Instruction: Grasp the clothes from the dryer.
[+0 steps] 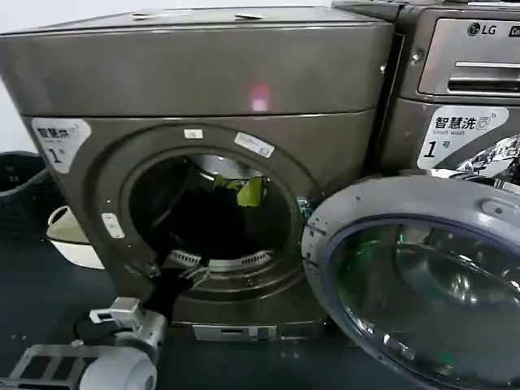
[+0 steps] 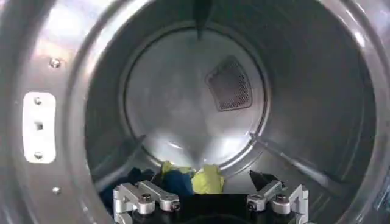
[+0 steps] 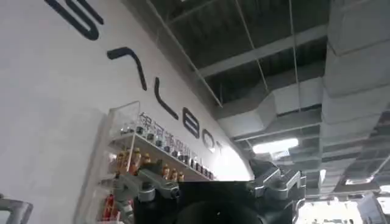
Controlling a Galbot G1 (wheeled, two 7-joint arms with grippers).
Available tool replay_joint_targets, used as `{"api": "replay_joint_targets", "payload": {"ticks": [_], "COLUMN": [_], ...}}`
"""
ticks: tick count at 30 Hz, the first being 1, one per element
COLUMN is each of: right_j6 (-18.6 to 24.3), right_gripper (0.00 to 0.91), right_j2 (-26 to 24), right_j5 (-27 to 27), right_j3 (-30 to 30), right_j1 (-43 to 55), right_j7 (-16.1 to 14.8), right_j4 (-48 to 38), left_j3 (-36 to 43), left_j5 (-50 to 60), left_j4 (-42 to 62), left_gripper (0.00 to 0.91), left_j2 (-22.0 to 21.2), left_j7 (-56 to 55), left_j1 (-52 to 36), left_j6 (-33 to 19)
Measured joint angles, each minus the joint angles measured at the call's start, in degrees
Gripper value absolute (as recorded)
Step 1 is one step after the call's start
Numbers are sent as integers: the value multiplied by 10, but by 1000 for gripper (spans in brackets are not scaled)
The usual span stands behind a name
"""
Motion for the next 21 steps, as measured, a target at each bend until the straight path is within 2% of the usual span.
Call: {"api": "replay_joint_targets", "payload": {"ticks": [14, 21], "right_j6": [1, 1], "right_gripper": [907, 907], "right_j2": [-2, -2], "right_j5": [14, 18], "right_j3": [5, 3], "right_j1": [-2, 2], "right_j7": [-1, -1], "right_j4": [2, 1], "left_j3": [29, 58], "left_j5": [37, 73], "left_j4": [304, 471], "left_gripper": [907, 907], "left_j2": [-11, 0], "left_j7": [11, 61], "left_j1": [-229, -340], "left_j6": [-78, -93]}}
